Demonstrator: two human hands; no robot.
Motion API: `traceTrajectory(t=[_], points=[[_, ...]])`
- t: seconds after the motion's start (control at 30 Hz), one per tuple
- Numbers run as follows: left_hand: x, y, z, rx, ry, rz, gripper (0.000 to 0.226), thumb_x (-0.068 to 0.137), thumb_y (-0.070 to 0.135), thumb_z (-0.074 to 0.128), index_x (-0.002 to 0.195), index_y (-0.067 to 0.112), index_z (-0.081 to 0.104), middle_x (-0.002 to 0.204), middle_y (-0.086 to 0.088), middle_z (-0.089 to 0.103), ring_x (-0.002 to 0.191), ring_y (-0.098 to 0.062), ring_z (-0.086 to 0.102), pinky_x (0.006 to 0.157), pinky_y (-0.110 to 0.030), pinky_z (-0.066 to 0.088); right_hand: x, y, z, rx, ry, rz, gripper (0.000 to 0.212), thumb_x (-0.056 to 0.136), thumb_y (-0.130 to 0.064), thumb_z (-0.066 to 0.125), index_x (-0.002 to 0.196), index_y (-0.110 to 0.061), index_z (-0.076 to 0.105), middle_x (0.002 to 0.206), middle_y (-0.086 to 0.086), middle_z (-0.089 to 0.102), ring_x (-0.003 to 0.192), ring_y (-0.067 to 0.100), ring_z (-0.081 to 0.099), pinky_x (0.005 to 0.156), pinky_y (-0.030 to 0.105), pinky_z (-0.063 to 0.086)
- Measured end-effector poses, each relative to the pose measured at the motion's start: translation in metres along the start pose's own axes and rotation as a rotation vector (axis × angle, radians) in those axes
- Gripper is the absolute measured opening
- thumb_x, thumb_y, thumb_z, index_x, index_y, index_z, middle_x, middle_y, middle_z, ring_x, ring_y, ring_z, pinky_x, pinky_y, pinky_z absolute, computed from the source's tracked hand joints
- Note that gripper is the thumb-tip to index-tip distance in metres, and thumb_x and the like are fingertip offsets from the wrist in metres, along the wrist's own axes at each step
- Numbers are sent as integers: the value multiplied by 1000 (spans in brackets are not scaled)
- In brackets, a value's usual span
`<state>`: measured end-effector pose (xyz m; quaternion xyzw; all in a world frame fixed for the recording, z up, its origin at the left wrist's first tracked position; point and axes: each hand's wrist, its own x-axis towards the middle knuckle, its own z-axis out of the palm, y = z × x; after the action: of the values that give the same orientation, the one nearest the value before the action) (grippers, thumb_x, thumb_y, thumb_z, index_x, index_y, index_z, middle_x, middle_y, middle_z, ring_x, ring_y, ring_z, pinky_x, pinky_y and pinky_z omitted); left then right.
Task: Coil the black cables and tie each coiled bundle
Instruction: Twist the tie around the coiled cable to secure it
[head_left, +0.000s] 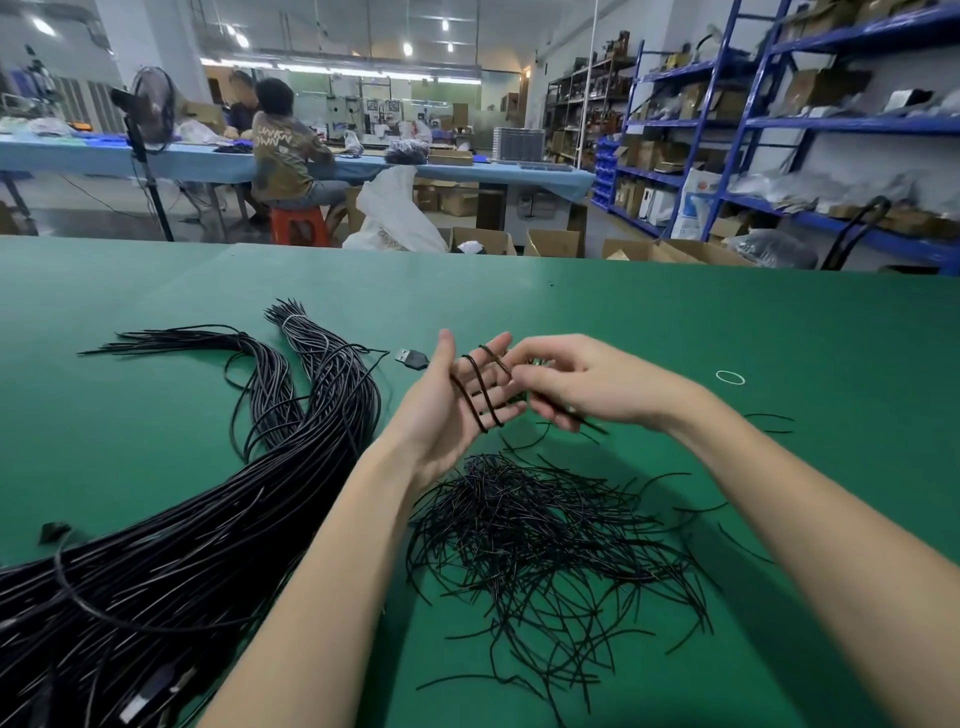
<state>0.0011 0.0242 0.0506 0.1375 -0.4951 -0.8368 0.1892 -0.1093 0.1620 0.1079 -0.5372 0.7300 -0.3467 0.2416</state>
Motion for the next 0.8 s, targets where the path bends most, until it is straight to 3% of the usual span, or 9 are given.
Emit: traceTrajectory(t=[0.07, 0.2, 0.3, 0.4, 0.53, 0.67, 0.8], points=[[-1, 2, -1, -90, -18, 14, 69, 105, 57, 15, 132, 12, 59, 128, -12, 68, 108, -23, 70, 81, -36, 60, -7, 16, 10, 97, -46, 38, 21, 109, -26, 47, 109, -15, 65, 63, -2, 54, 54, 15, 52, 54, 27, 47], [-2, 1, -1, -169, -50, 37, 70, 105, 56, 14, 138, 8, 54, 133, -15, 64, 123, -33, 62, 95, -45, 55, -16, 46, 19, 181, -111, 131, 33, 107, -40, 49, 94, -15, 65, 60, -3, 50, 50, 14, 45, 52, 25, 38], [-4, 1, 0, -213, -110, 65, 69, 105, 55, 14, 139, 9, 53, 136, -15, 62, 126, -34, 60, 101, -46, 52, -16, 54, 23, 241, -178, 242, 52, 99, -62, 49, 78, -19, 69, 58, -5, 46, 47, 12, 36, 47, 22, 33], [-8, 7, -1, -279, -202, 91, 68, 105, 55, 14, 137, 12, 57, 138, -16, 60, 126, -35, 59, 101, -45, 52, -16, 62, 22, 24, -270, 355, 61, 94, -71, 50, 63, -22, 69, 52, -9, 43, 46, 11, 35, 48, 22, 33], [-18, 10, 4, -167, -363, 12, 72, 105, 56, 14, 130, 14, 66, 138, -18, 60, 124, -38, 60, 99, -46, 54, -10, 68, 11, -2, -128, 484, 52, 99, -56, 56, 59, -23, 60, 51, -8, 41, 43, 11, 28, 42, 21, 24], [-23, 7, 15, 64, -474, -125, 71, 102, 59, 16, 130, 17, 65, 135, -18, 62, 117, -36, 65, 98, -44, 55, 3, 50, -5, -116, -116, 556, 33, 98, -17, 48, 68, -20, 61, 55, -7, 36, 45, 9, 25, 45, 22, 20], [-23, 5, 17, 309, -459, -233, 74, 102, 60, 15, 132, 13, 62, 130, -15, 66, 111, -31, 68, 92, -37, 57, 16, 24, -18, -218, -174, 567, 35, 99, -17, 50, 65, -19, 55, 52, -6, 34, 45, 10, 22, 43, 19, 20]])
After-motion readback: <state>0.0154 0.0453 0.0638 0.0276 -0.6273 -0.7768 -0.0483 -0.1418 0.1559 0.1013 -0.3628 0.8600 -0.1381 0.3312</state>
